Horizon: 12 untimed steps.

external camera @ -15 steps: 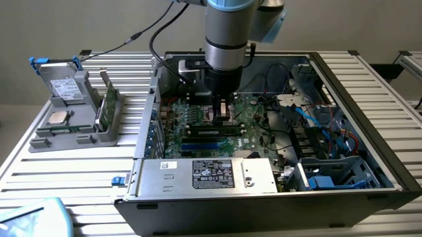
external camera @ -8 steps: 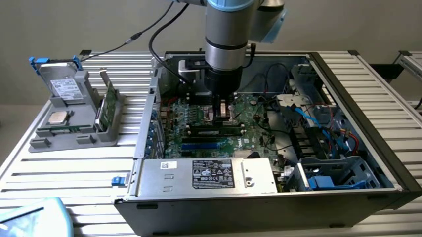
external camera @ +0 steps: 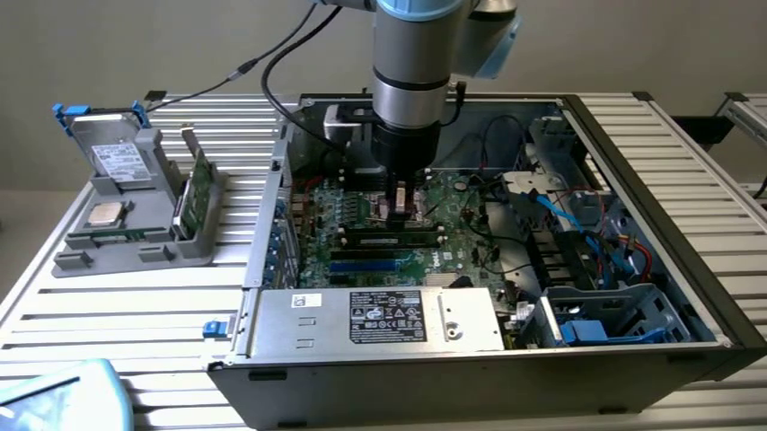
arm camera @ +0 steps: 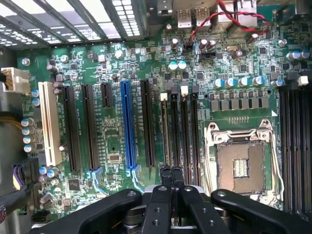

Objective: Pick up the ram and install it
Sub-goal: 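Press down the ram until it locks into place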

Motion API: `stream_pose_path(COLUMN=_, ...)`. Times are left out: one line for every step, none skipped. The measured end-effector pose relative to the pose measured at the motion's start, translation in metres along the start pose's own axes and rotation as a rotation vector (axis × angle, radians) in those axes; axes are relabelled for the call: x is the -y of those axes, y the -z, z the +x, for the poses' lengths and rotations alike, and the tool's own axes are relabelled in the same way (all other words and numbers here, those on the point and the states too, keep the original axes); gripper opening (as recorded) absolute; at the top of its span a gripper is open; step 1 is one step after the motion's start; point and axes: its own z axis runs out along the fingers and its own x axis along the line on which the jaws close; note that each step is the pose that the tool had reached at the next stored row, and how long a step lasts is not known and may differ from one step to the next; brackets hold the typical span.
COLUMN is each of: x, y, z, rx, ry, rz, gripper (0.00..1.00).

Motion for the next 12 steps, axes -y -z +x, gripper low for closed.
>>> stream_pose_path(x=0.0000, y=0.0000, z=0.0000, rx=0.0003, ry=-0.014, rz=-0.0003, gripper=0.11)
stream_pose_path(x=0.0000, y=0.0000, z=0.0000, rx=0.0007, ry=-0.029, rz=-0.0005, gripper=0.11)
stream_pose_path(x=0.0000, y=0.0000, z=0.0000, rx=0.0010, ry=-0.044, rz=-0.0008, gripper=0.11)
stream_pose_path(x=0.0000, y=0.0000, z=0.0000, rx=0.0012, ry=-0.059, rz=-0.0011, gripper=0.11)
stream_pose_path(x=0.0000, y=0.0000, z=0.0000, rx=0.0017, ry=-0.074, rz=-0.0013, gripper=0.11)
stream_pose_path(x=0.0000, y=0.0000, z=0.0000, rx=0.0020, ry=-0.088, rz=-0.0015, gripper=0.11)
stream_pose_path(x=0.0000, y=0.0000, z=0.0000, rx=0.0023, ry=-0.105, rz=-0.0018, gripper=0.11)
stream_pose_path(x=0.0000, y=0.0000, z=0.0000, rx=0.0026, ry=-0.120, rz=-0.0021, gripper=0.11)
stream_pose_path(x=0.0000, y=0.0000, z=0.0000, rx=0.0030, ry=-0.135, rz=-0.0023, gripper=0.11)
stream_pose_path(x=0.0000, y=0.0000, z=0.0000, rx=0.0034, ry=-0.151, rz=-0.0026, gripper=0.11)
stream_pose_path(x=0.0000, y=0.0000, z=0.0000, rx=0.0037, ry=-0.168, rz=-0.0029, gripper=0.11)
stream_pose_path(x=0.0000, y=0.0000, z=0.0000, rx=0.0040, ry=-0.183, rz=-0.0032, gripper=0.11)
